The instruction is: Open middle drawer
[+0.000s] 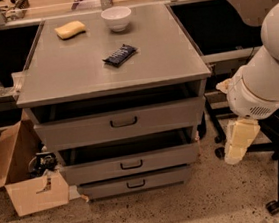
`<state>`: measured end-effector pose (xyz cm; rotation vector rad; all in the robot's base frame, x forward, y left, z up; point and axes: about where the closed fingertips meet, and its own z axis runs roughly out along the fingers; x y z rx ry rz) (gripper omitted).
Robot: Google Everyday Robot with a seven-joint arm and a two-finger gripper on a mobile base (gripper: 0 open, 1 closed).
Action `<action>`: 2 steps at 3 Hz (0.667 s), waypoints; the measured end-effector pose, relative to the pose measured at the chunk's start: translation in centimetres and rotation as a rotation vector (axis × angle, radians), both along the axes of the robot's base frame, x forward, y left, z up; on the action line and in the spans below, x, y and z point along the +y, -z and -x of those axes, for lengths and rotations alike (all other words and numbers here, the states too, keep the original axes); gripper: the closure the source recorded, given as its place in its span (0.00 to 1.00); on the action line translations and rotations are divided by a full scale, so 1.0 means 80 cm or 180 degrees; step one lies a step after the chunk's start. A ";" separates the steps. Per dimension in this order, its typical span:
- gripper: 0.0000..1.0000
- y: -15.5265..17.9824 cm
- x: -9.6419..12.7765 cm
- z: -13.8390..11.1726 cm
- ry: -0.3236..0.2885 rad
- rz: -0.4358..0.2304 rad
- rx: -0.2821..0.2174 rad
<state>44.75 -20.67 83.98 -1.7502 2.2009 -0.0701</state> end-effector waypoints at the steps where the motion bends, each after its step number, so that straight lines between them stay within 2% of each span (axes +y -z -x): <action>1: 0.00 0.005 0.002 0.005 -0.0007 0.0010 -0.0008; 2: 0.00 0.073 0.013 0.007 -0.0033 0.0066 0.0073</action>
Offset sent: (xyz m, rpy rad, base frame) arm -0.0039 0.0357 -0.2080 -0.0367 0.0357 0.0357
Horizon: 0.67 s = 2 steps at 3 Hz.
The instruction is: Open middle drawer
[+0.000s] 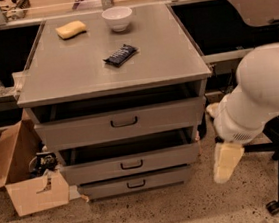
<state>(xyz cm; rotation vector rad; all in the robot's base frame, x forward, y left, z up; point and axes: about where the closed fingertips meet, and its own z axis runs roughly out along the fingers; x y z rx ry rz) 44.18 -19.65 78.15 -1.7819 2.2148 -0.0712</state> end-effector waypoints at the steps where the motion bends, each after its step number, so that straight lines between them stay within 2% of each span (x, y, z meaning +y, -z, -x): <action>1: 0.00 0.117 0.026 -0.003 -0.0151 0.0029 0.0111; 2: 0.00 0.215 0.059 -0.011 -0.0367 -0.0024 0.0253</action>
Offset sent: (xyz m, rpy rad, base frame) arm 0.0104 0.0628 -0.2359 0.0184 0.1172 0.1574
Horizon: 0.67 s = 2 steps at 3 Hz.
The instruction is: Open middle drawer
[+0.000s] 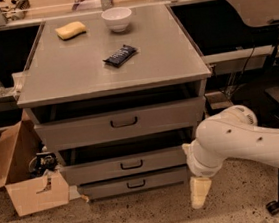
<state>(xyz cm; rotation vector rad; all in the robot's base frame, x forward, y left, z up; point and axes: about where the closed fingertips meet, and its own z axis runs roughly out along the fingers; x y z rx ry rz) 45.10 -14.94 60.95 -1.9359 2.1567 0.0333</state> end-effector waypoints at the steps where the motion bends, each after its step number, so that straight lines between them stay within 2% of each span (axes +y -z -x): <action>1: 0.00 0.057 0.025 -0.009 -0.0151 -0.0068 0.0125; 2: 0.00 0.058 0.025 -0.009 -0.0151 -0.0067 0.0124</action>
Offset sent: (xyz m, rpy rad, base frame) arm 0.0071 0.0166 -0.0364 0.0163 0.0274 0.0398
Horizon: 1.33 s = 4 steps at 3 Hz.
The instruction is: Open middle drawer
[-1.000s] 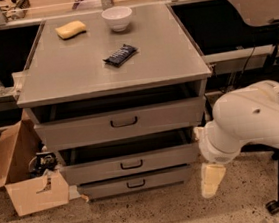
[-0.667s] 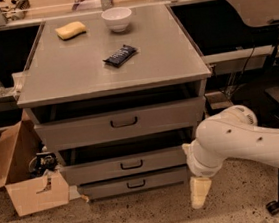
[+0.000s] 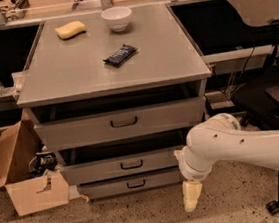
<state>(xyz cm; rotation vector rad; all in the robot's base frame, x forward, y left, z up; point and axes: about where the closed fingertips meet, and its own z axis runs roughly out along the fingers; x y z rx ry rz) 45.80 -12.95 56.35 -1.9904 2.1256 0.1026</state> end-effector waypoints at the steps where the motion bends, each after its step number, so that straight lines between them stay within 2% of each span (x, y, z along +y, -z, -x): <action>1: 0.00 0.027 -0.001 -0.033 -0.0022 0.0135 -0.0212; 2: 0.00 0.059 0.004 -0.091 -0.0242 0.0148 -0.0398; 3: 0.00 0.101 0.012 -0.150 -0.0496 0.0096 -0.0416; 4: 0.00 0.136 0.014 -0.180 -0.0542 0.0044 -0.0354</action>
Offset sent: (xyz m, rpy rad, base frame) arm 0.1313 0.0104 -0.0708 -0.0557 -0.2161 0.2164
